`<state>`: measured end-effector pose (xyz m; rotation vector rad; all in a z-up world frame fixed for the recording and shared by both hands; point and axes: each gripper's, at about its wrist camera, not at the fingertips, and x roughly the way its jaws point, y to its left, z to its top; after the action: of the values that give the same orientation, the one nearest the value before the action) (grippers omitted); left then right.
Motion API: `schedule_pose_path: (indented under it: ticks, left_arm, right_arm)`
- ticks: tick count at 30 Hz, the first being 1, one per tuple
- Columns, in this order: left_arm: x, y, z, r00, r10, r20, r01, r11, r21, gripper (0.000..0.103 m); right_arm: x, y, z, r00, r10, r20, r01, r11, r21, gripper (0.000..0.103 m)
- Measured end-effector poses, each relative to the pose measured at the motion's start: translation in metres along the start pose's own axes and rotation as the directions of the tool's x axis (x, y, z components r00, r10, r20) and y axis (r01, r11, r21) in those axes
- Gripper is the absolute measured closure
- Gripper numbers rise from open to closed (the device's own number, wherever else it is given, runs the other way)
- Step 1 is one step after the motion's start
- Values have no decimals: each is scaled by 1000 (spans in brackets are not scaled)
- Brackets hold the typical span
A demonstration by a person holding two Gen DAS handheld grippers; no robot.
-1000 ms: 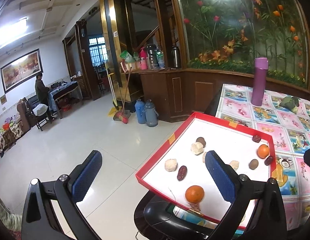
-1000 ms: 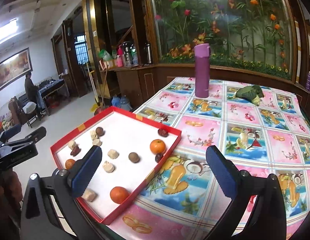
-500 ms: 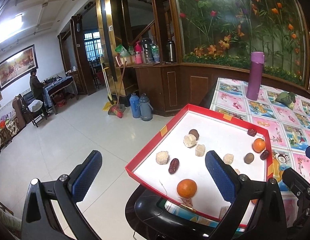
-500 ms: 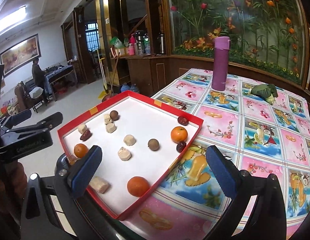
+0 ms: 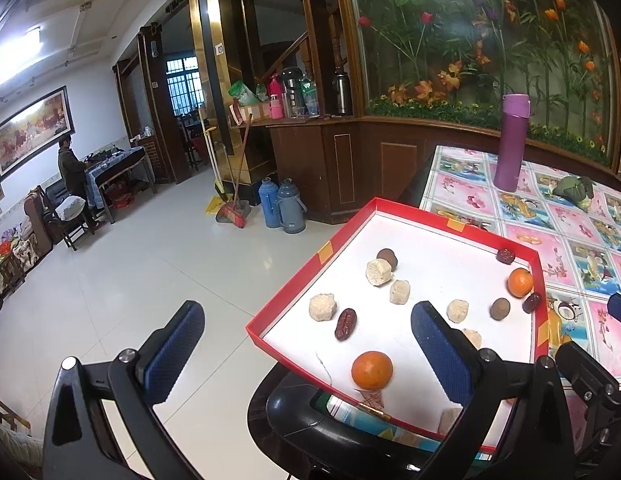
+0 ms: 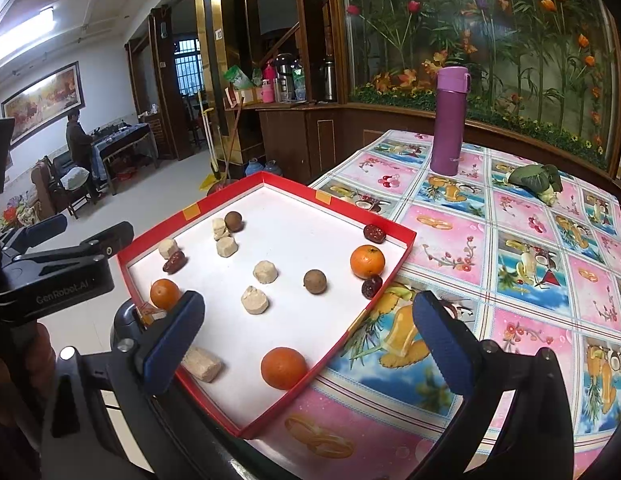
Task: Organize fruits
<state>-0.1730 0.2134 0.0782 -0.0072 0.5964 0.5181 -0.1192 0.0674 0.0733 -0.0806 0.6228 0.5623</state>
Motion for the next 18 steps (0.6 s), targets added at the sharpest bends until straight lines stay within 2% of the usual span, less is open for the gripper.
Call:
schedule_pose_path:
  ticks: [18]
  left_arm:
    - [4,-7,0,1000,-11,-23,11,1000,5,0]
  right_arm:
    - [6,-1,-1,1000,1,-5,-1,1000,4,0]
